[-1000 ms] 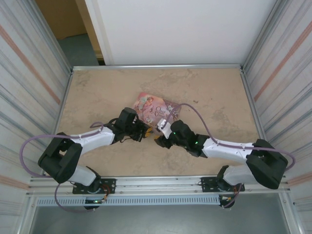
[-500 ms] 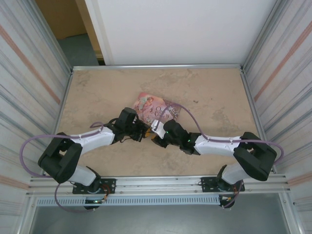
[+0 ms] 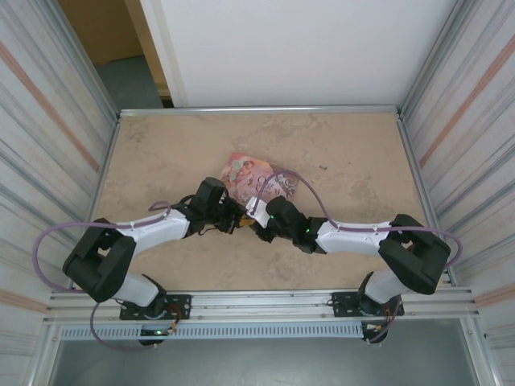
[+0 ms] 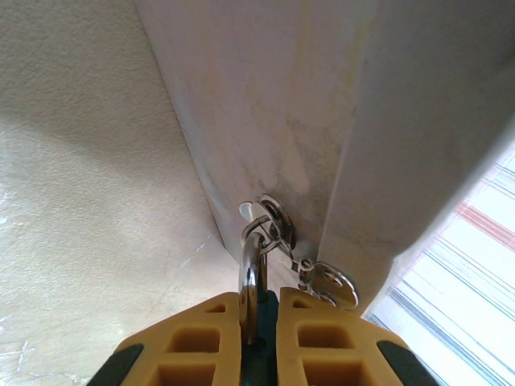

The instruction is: Unlock the padlock with the key

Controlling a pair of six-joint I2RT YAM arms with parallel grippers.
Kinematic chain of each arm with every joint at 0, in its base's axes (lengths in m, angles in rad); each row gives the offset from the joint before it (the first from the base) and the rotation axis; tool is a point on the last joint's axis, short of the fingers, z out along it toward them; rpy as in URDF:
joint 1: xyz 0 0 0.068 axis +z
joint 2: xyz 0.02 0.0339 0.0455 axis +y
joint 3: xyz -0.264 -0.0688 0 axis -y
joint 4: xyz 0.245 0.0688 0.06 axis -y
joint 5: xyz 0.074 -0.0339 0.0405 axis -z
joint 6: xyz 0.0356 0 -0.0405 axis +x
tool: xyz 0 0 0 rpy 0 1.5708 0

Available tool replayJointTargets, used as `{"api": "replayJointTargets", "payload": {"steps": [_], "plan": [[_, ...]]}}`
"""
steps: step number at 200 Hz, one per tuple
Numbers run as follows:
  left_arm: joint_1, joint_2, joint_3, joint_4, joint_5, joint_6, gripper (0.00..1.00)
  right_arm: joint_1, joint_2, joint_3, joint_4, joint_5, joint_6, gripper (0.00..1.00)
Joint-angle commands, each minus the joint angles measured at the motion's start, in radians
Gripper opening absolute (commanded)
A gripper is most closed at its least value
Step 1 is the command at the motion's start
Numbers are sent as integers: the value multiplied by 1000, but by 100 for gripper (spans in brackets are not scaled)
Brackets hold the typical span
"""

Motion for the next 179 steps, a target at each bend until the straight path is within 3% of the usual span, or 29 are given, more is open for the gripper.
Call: {"api": "replayJointTargets", "payload": {"steps": [1, 26, 80, 137, 179], "plan": [[-11, -1, 4, 8, 42, 4, 0, 7, 24, 21, 9, 14, -4, 9], [-16, 1, 5, 8, 39, 4, 0, 7, 30, 21, 4, 15, 7, 0], [-20, 5, 3, 8, 31, 4, 1, -11, 20, 5, 2, -9, 85, 0], [-20, -11, 7, -33, -5, 29, 40, -76, -17, -25, -13, -83, 318, 0], [-18, -35, 11, -78, -42, 65, 50, -134, -44, -40, -54, -168, 489, 0]]}}
